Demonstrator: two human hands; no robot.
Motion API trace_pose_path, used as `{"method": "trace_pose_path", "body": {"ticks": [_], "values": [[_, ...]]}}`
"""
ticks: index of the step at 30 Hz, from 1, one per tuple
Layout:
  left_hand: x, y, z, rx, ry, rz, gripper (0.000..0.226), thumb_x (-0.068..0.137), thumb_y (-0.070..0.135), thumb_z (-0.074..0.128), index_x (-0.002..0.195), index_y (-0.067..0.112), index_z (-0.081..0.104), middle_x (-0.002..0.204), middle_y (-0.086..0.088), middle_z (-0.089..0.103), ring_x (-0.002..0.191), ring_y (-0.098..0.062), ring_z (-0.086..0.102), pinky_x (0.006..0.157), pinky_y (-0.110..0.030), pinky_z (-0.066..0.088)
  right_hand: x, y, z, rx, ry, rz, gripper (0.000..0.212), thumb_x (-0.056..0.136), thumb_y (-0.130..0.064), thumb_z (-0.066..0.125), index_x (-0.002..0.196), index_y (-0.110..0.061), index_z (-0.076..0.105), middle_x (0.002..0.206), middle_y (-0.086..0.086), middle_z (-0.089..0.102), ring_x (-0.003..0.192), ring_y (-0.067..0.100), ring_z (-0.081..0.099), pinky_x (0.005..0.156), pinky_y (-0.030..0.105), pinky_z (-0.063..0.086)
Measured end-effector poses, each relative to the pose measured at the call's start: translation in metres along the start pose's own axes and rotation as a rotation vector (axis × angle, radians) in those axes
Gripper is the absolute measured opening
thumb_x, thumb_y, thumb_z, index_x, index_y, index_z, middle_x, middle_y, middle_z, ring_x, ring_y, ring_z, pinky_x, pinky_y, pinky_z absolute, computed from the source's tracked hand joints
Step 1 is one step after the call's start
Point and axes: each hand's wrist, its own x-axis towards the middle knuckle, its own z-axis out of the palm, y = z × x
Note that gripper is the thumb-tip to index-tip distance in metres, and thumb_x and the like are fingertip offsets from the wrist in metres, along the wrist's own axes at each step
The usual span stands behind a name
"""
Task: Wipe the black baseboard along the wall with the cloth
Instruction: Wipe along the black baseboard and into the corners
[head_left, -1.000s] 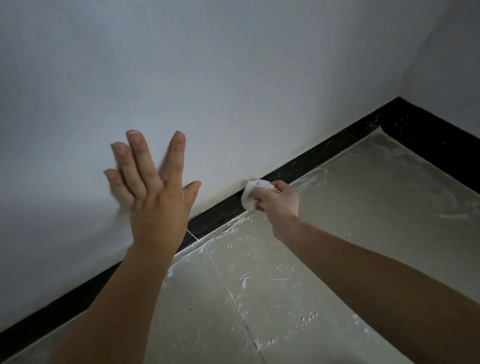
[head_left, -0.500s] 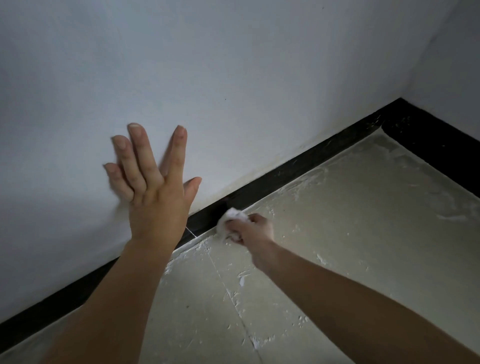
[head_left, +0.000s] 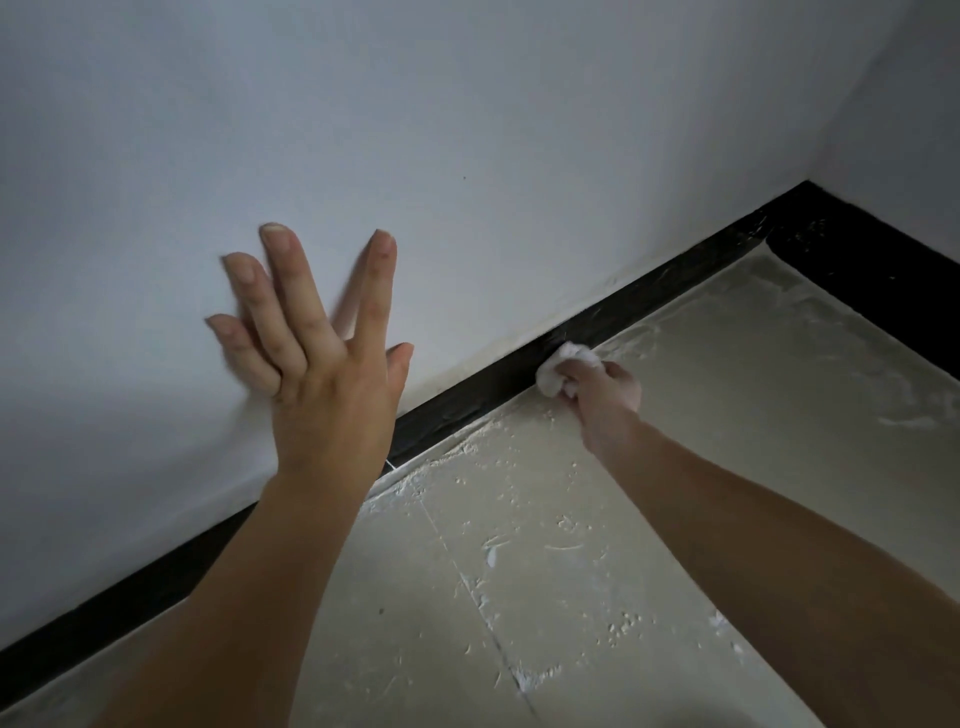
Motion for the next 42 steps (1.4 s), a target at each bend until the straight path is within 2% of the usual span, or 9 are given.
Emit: {"method": "trace_pose_path", "body": {"ticks": [3,7,10,13,19,27,33,38,42], "values": [[0.0,0.007,-0.001,-0.077,0.013,0.08,0.099,0.084,0.045,0.066,0.153,0.029,-0.004,0.15,-0.029,-0.007,0.141,-0.043,-0.009,0.112,-0.043,-0.018,0.007,-0.008,-0.011,0.117,0.112,0.022,0.025,0.082,-0.008,0.07,0.105,-0.007,0.061,0.097,0.01,0.067,0.088,0.02,0.069,0.082,0.032,0.059],[0.009,0.026,0.006,-0.168,0.07,0.144,0.091,0.089,0.038,0.059,0.153,0.029,-0.005,0.149,-0.012,-0.037,0.139,-0.025,-0.032,0.112,-0.043,-0.019,-0.022,0.001,-0.009,-0.214,-0.084,-0.002,0.026,0.082,-0.009,0.072,0.105,-0.004,0.06,0.086,0.009,0.064,0.079,0.02,0.065,0.08,0.035,0.059],[0.017,0.042,0.011,-0.157,0.089,0.142,0.094,0.086,0.035,0.062,0.154,0.027,-0.003,0.149,-0.012,-0.036,0.139,-0.026,-0.032,0.112,-0.043,-0.02,-0.041,0.017,0.014,-0.329,-0.206,-0.022,0.018,0.077,-0.006,0.075,0.089,-0.006,0.062,0.074,0.009,0.063,0.068,0.019,0.062,0.076,0.035,0.06],[0.016,0.046,0.016,-0.055,0.099,0.111,0.095,0.086,0.043,0.061,0.155,0.025,-0.002,0.15,-0.013,-0.035,0.137,-0.028,-0.034,0.11,-0.043,-0.022,-0.035,0.014,0.02,-0.238,-0.117,-0.06,0.017,0.075,-0.001,0.073,0.073,-0.009,0.058,0.062,0.006,0.057,0.056,0.016,0.054,0.065,0.028,0.053],[0.018,0.05,0.028,0.027,0.159,0.085,0.099,0.082,0.051,0.063,0.155,0.028,-0.001,0.155,-0.013,-0.028,0.139,-0.029,-0.031,0.112,-0.043,-0.018,0.0,-0.015,-0.003,-0.283,-0.042,-0.174,0.015,0.076,-0.002,0.072,0.074,-0.01,0.06,0.065,0.008,0.056,0.055,0.016,0.053,0.066,0.031,0.054],[0.019,0.049,0.03,0.065,0.14,0.085,0.101,0.081,0.062,0.055,0.154,0.026,-0.004,0.151,-0.015,-0.033,0.138,-0.029,-0.034,0.111,-0.044,-0.021,0.026,-0.035,-0.036,-0.126,0.086,-0.052,0.037,0.084,-0.013,0.071,0.117,-0.004,0.058,0.097,0.012,0.066,0.086,0.024,0.068,0.074,0.032,0.059],[0.02,0.048,0.031,0.112,0.143,0.104,0.097,0.084,0.065,0.049,0.155,0.024,-0.002,0.151,-0.017,-0.033,0.138,-0.03,-0.034,0.111,-0.045,-0.022,-0.032,-0.004,-0.01,-0.39,-0.307,-0.037,0.018,0.078,-0.014,0.077,0.084,-0.013,0.06,0.076,0.004,0.064,0.07,0.016,0.064,0.073,0.034,0.06],[0.021,0.046,0.031,0.169,0.145,0.122,0.1,0.082,0.07,0.048,0.155,0.023,-0.002,0.151,-0.019,-0.032,0.139,-0.032,-0.033,0.111,-0.046,-0.021,-0.015,-0.023,-0.002,-0.332,-0.131,-0.192,0.016,0.074,-0.011,0.073,0.073,-0.014,0.058,0.068,0.004,0.058,0.061,0.016,0.052,0.053,0.025,0.043],[0.021,0.043,0.032,0.195,0.17,0.138,0.1,0.082,0.072,0.048,0.155,0.022,0.001,0.152,-0.02,-0.029,0.14,-0.033,-0.03,0.112,-0.047,-0.018,0.01,-0.054,-0.02,-0.354,-0.078,-0.232,0.015,0.076,-0.012,0.074,0.079,-0.013,0.059,0.073,0.003,0.06,0.065,0.015,0.055,0.061,0.03,0.048]]}}
